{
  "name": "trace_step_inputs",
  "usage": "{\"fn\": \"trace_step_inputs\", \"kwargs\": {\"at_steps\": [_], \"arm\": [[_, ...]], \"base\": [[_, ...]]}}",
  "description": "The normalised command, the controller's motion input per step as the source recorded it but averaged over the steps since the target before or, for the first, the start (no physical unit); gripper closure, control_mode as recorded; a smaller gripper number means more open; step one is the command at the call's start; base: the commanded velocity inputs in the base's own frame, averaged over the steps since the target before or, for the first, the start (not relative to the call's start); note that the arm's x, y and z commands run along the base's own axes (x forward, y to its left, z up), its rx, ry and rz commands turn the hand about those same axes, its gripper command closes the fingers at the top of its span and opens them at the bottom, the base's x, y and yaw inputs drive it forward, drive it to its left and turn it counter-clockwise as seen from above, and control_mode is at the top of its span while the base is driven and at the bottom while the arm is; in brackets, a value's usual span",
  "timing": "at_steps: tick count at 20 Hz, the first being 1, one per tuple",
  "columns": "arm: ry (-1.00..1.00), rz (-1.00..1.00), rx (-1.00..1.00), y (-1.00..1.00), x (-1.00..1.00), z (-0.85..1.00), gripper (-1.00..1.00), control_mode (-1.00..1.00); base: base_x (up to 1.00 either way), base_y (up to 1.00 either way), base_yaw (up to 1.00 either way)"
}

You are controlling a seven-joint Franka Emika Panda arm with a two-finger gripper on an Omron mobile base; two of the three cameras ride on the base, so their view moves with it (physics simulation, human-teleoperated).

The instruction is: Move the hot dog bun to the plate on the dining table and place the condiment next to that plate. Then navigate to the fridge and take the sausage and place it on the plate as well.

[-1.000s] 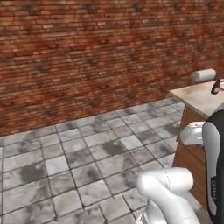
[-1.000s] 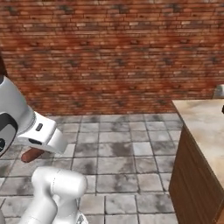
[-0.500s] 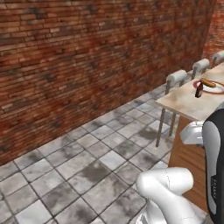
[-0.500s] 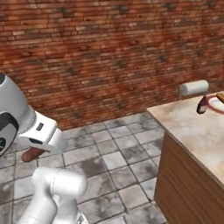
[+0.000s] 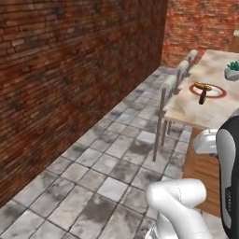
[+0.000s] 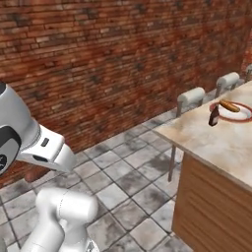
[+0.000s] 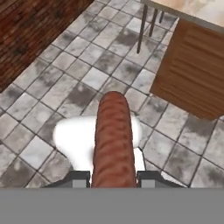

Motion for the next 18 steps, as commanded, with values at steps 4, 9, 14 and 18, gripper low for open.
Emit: {"fn": "trace_step_inputs", "kwargs": {"at_steps": [4,9,14,18], "arm": [[0.00,0.00,0.00,0.00,0.00,0.00,1.00,1.00],[0.00,0.00,0.00,0.00,0.00,0.00,1.00,1.00],[0.00,0.00,0.00,0.00,0.00,0.00,1.00,1.00],[0.00,0.00,0.00,0.00,0.00,0.00,1.00,1.00]], "base": [[0.34,0.91,-0.54],[0.31,0.95,-0.53],[0.32,0.96,-0.53],[0.33,0.99,-0.53]]}}
